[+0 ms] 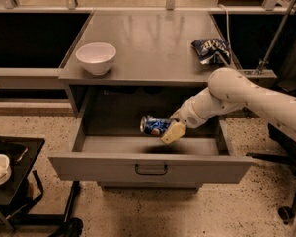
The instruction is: Place pepsi can into top drawer
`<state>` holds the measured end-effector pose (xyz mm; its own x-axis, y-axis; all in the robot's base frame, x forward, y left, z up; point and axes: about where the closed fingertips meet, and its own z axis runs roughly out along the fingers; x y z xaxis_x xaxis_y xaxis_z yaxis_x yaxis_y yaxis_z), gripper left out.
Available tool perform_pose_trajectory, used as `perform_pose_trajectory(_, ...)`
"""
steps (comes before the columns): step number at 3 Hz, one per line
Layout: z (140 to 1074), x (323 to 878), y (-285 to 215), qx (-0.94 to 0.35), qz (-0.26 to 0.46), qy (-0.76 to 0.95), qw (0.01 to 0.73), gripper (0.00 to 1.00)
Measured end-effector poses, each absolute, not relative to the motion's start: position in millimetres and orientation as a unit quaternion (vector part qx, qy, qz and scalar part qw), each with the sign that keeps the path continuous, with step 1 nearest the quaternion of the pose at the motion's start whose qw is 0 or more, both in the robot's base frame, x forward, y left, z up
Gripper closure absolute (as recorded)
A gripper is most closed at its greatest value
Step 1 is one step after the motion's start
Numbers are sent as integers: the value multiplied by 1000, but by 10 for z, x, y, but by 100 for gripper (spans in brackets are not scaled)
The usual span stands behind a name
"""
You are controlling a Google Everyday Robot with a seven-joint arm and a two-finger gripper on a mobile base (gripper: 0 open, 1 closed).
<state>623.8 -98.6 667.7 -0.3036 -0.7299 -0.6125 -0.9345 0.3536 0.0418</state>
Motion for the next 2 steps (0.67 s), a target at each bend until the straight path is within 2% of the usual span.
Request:
perform_pose_trajectory(1,6808,6213,-1033,-549,169,780,251,100)
perform_pose_trajectory(2,6804,6214,-1032,-548,169,780,251,81)
